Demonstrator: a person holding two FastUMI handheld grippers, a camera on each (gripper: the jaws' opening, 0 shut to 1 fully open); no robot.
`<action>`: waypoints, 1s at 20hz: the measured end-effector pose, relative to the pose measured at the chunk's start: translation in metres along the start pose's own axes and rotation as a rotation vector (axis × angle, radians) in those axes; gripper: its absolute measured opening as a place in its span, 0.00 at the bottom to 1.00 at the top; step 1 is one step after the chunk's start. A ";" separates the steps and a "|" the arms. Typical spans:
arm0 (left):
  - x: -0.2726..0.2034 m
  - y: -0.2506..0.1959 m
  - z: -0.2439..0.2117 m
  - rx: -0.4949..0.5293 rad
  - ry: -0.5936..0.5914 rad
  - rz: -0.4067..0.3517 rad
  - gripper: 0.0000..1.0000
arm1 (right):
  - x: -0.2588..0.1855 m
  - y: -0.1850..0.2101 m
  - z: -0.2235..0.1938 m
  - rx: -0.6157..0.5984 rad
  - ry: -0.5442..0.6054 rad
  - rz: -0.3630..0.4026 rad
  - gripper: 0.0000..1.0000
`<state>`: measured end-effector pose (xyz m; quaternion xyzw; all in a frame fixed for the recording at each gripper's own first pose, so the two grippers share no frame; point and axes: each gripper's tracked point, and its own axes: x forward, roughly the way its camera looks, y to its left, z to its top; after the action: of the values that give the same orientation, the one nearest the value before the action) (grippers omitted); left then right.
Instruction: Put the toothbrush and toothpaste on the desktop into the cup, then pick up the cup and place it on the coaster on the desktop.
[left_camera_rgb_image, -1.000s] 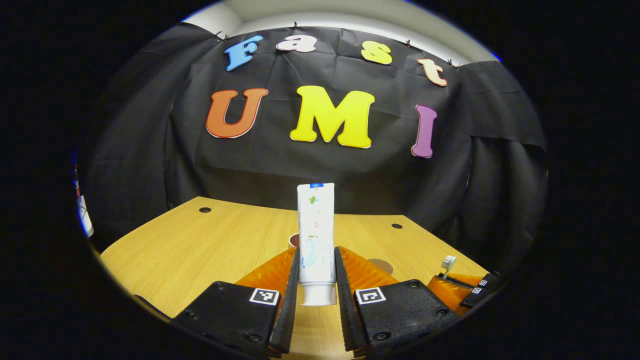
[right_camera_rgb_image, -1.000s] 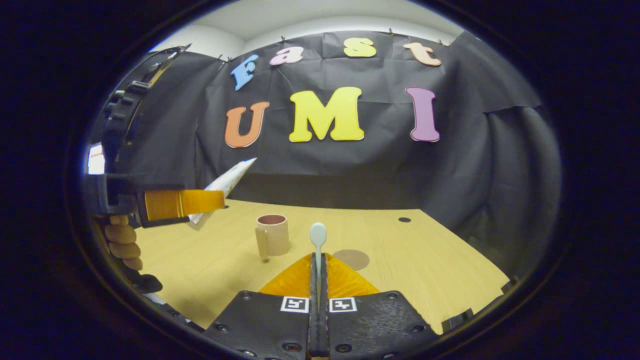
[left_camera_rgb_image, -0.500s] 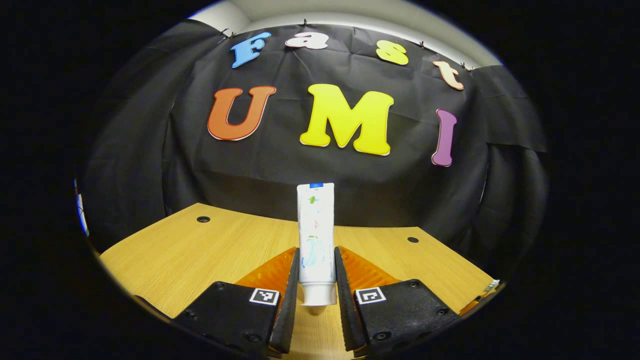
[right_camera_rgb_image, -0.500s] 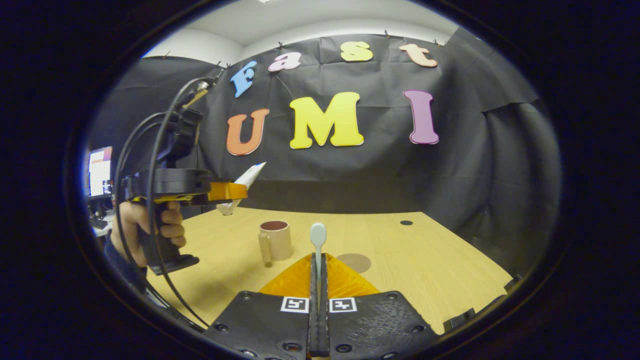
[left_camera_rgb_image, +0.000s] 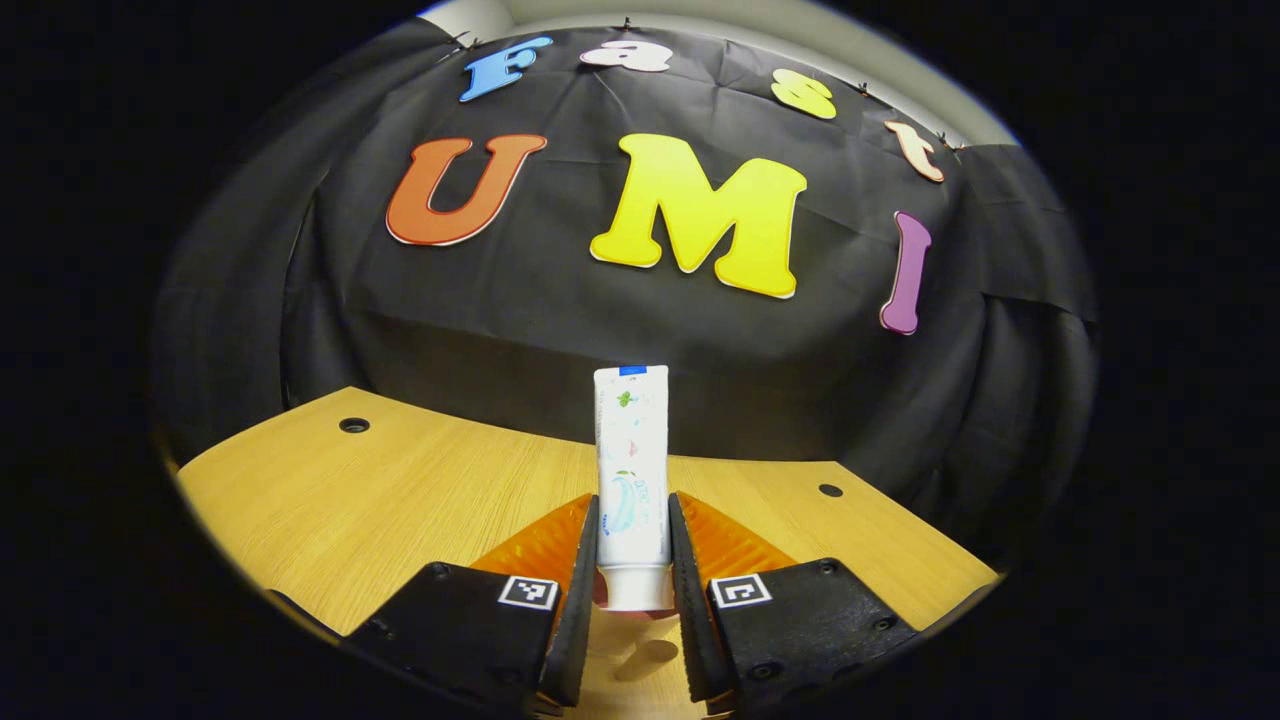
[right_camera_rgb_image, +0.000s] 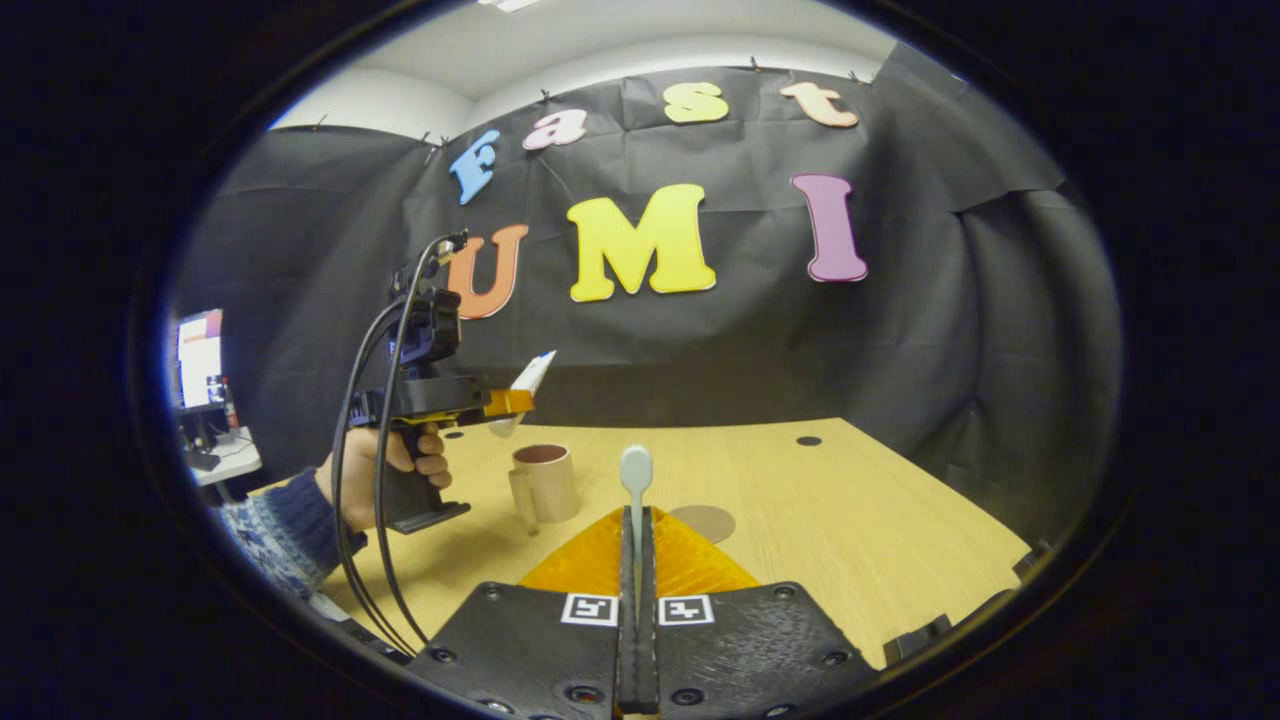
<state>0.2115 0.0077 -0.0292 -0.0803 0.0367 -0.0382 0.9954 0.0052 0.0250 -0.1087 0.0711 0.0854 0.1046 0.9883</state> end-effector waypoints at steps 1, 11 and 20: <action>0.002 0.000 -0.001 -0.006 -0.001 0.003 0.41 | 0.001 -0.002 -0.002 0.005 0.007 0.000 0.00; 0.015 -0.017 -0.022 0.038 0.033 -0.042 0.43 | 0.004 -0.008 -0.007 0.002 0.024 -0.005 0.00; 0.007 -0.026 -0.033 0.069 0.062 -0.082 0.75 | 0.010 -0.014 -0.013 0.013 0.045 -0.018 0.00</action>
<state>0.2143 -0.0241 -0.0579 -0.0460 0.0630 -0.0829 0.9935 0.0153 0.0152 -0.1252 0.0746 0.1091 0.0969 0.9865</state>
